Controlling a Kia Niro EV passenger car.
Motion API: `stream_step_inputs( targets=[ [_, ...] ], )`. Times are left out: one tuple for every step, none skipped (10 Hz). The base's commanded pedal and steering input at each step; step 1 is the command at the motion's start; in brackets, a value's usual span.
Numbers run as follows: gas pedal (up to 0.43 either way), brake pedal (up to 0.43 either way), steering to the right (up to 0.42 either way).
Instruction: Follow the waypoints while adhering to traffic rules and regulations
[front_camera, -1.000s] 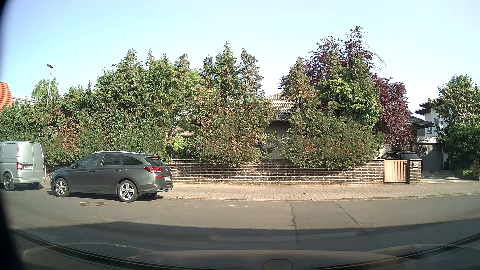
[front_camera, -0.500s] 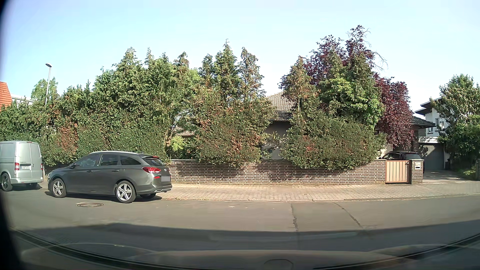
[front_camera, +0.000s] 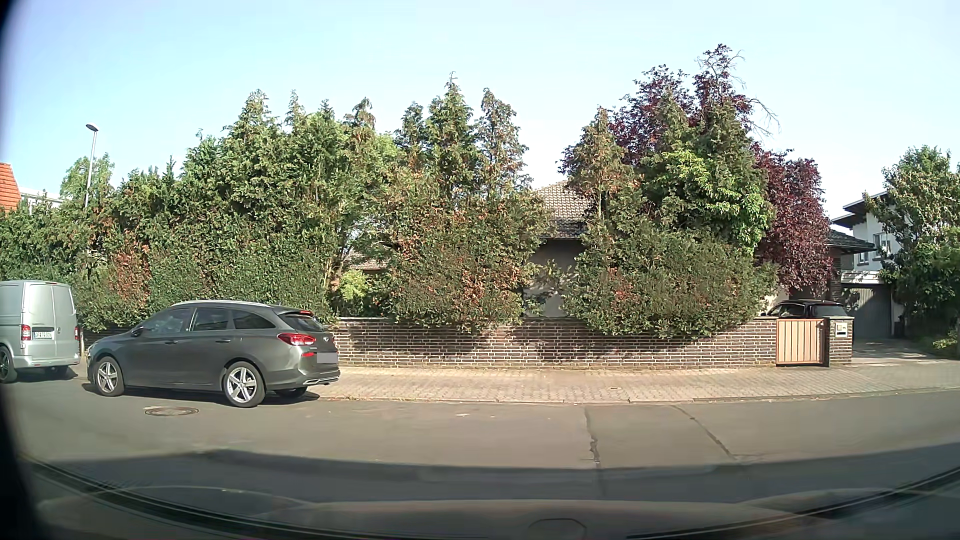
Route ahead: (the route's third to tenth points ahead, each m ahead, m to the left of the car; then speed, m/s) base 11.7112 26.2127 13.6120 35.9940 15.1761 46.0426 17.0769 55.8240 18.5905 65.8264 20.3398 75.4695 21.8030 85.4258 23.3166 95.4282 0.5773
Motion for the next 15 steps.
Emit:
stream_step_inputs(
  targets=[
    [0.0, 0.183, -0.046],
    [0.0, 0.189, -0.056],
    [0.0, 0.189, -0.07],
    [0.0, 0.189, -0.086],
    [0.0, 0.189, -0.101],
    [0.0, 0.189, -0.125],
    [0.0, 0.183, -0.145],
    [0.0, 0.183, -0.167],
    [0.0, 0.183, -0.186],
    [0.0, 0.177, -0.198],
    [0.0, 0.177, -0.203],
    [0.0, 0.177, -0.207],
    [0.0, 0.177, -0.211],
    [0.0, 0.177, -0.222],
    [0.0, 0.177, -0.234]
  ],
)
